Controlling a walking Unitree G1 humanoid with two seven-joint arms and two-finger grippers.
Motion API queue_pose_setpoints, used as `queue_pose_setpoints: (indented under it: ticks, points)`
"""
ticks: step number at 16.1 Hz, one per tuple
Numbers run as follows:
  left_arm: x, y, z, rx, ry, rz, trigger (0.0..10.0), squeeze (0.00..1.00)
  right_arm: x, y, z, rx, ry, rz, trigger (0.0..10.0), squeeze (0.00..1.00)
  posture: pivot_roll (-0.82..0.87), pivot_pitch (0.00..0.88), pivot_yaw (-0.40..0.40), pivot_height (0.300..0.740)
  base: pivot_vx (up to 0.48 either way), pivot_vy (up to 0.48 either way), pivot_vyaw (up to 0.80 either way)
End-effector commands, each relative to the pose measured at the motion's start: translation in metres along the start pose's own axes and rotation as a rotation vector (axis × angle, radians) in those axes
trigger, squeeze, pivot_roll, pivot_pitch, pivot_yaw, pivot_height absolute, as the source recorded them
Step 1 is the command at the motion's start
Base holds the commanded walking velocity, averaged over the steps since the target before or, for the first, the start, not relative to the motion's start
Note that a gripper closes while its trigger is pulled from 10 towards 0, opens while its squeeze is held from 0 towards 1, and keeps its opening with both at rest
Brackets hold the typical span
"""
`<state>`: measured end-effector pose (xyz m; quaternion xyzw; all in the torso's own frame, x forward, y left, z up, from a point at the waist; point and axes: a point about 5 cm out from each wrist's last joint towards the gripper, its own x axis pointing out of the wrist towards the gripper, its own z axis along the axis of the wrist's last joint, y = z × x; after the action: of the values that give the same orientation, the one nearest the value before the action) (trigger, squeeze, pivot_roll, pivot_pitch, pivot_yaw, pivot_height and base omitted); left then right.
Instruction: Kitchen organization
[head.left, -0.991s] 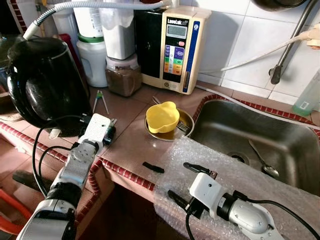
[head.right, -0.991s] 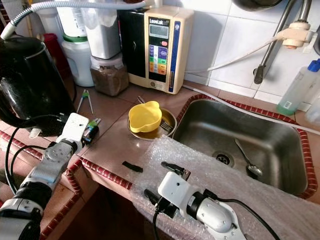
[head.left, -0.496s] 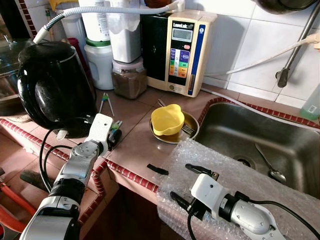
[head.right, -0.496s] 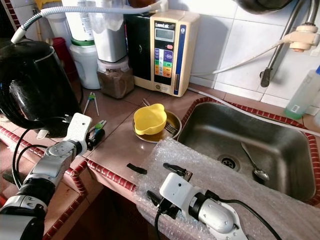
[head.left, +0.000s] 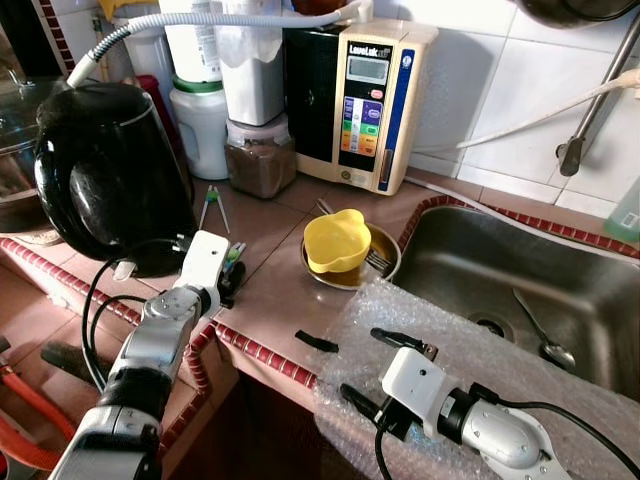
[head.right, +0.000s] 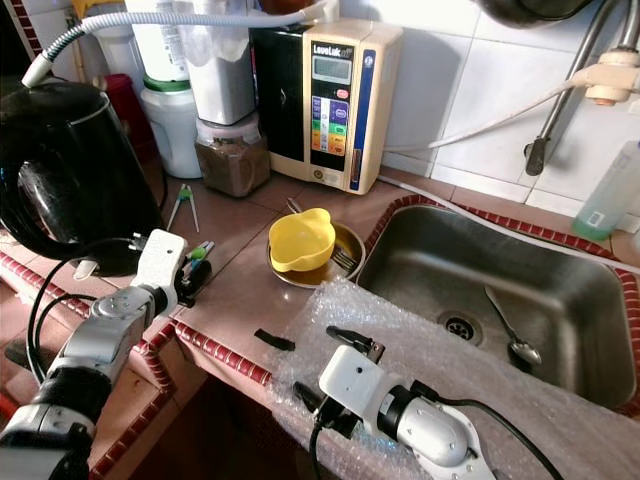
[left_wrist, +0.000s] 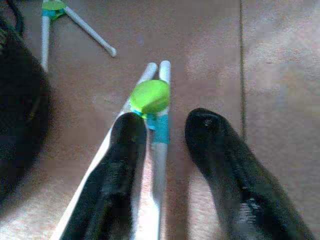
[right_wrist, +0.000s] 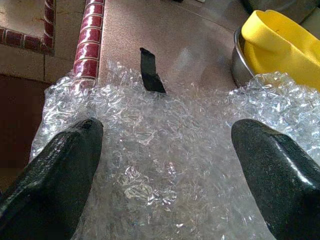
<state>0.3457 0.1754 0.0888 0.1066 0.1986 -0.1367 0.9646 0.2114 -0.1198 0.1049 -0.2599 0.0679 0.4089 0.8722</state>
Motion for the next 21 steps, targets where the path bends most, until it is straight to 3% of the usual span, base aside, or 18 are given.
queue_pose_setpoints:
  ticks: [1,5,7,10,18,19,21]
  points:
    - [-0.002,-0.039,-0.055,-0.034,0.241,-0.169,0.0,0.0,-0.002,-0.004,-0.003,-0.005,0.025,-0.014,10.0,0.36,0.07,0.0,0.003,0.74,0.0,0.0,0.0]
    - [-0.008,-0.065,-0.055,-0.064,0.235,-0.279,0.0,0.0,-0.002,-0.006,-0.004,-0.008,0.03,-0.015,10.0,0.35,0.07,0.0,0.003,0.74,0.0,0.0,0.0]
    - [-0.014,-0.08,-0.046,-0.104,0.15,-0.384,0.0,0.0,-0.002,-0.006,-0.004,-0.01,0.031,-0.015,10.0,0.35,0.07,0.0,0.002,0.74,0.0,0.0,0.0]
    - [-0.02,-0.088,-0.037,-0.126,0.075,-0.423,0.0,0.0,-0.001,-0.007,-0.004,-0.011,0.03,-0.018,10.0,0.35,0.07,0.0,0.004,0.74,0.0,0.0,0.0]
    - [-0.023,-0.081,-0.024,-0.103,-0.022,-0.33,0.0,0.0,0.0,-0.006,-0.004,-0.012,0.029,-0.023,10.0,0.36,0.07,0.0,0.012,0.74,0.0,0.0,0.0]
    - [-0.019,-0.07,-0.024,-0.081,-0.016,-0.227,0.0,0.0,0.0,-0.007,-0.004,-0.013,0.028,-0.028,10.0,0.35,0.07,0.0,0.013,0.74,0.0,0.0,0.0]
    - [-0.017,-0.059,-0.019,-0.094,-0.053,-0.142,0.0,0.0,0.0,-0.007,-0.004,-0.014,0.027,-0.033,10.0,0.35,0.07,0.0,0.015,0.74,0.0,0.0,0.0]
